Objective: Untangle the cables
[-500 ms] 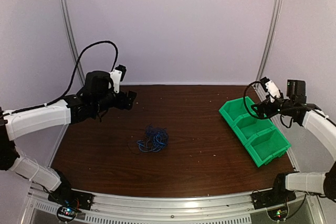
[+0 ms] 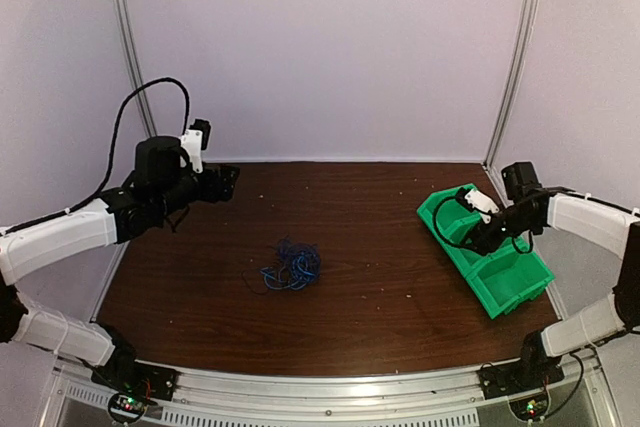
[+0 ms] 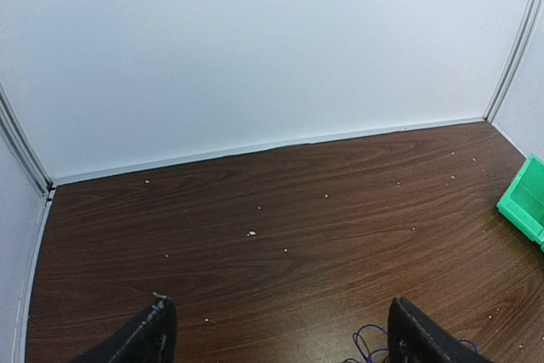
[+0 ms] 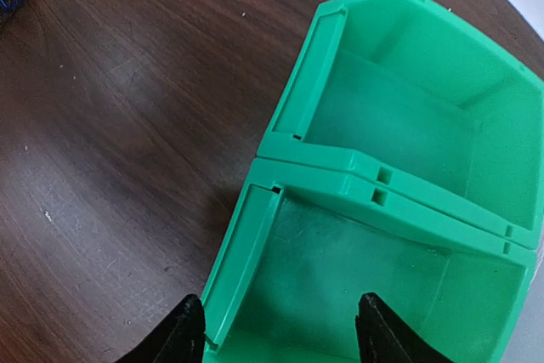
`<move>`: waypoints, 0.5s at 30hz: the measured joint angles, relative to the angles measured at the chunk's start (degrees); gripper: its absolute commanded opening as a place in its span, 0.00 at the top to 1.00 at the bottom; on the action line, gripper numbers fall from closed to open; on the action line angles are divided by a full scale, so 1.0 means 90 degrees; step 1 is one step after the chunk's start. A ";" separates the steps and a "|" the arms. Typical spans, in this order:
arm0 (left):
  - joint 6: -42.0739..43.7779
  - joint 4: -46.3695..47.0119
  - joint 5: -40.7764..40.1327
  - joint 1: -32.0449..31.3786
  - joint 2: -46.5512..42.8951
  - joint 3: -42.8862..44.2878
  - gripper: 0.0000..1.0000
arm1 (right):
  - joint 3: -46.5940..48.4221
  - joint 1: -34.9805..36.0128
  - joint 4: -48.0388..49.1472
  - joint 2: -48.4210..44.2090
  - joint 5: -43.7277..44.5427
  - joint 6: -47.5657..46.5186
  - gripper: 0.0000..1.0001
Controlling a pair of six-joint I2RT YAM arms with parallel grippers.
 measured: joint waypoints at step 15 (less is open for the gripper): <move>0.0002 0.0000 0.0143 0.0000 -0.0369 -0.0017 0.12 | 0.0425 0.0838 -0.0214 0.1382 0.0580 0.0381 0.45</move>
